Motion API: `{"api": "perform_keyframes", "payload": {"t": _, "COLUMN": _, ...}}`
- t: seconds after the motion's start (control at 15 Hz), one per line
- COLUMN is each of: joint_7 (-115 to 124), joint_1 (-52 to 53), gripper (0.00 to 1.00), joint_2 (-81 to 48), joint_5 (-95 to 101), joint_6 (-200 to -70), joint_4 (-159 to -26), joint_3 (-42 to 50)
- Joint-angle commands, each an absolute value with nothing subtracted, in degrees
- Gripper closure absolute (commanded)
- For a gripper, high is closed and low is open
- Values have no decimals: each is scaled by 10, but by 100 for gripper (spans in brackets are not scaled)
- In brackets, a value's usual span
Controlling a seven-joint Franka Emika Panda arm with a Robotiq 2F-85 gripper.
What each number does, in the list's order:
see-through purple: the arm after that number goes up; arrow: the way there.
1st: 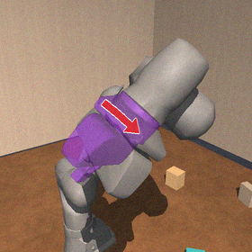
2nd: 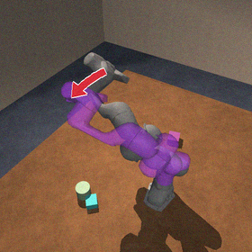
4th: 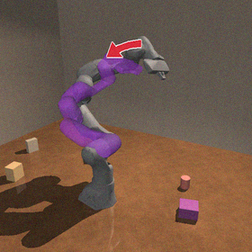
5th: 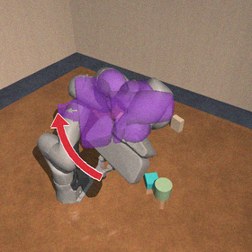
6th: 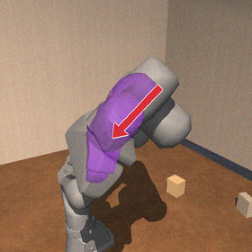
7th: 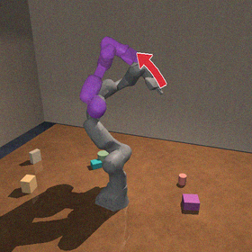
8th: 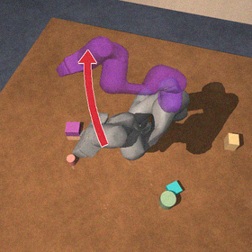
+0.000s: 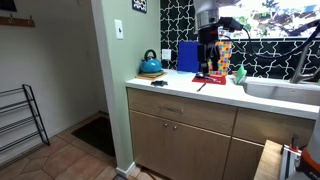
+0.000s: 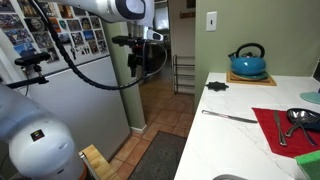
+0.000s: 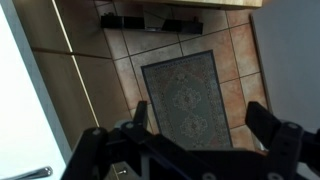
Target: Pick up the dinner knife of the counter top and move it onto the red towel that is on the counter top
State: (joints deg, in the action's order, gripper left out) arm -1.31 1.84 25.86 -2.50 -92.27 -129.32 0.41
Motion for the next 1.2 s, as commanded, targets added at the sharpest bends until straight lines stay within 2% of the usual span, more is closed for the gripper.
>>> {"api": "perform_keyframes", "payload": {"t": 0.0, "joint_7": 35, "joint_1": -22, "gripper": 0, "joint_2": 261, "joint_5": -35, "joint_6": -932, "joint_4": -1323, "joint_3": 27}}
{"api": "perform_keyframes", "payload": {"t": 0.4, "joint_7": 111, "joint_1": -92, "gripper": 0, "joint_2": 245, "joint_5": -39, "joint_6": -969, "joint_4": -1332, "joint_3": 67}}
{"api": "perform_keyframes", "payload": {"t": 1.13, "joint_7": 358, "joint_1": -174, "gripper": 0, "joint_2": 183, "joint_5": -22, "joint_6": -1104, "joint_4": -1335, "joint_3": 74}}
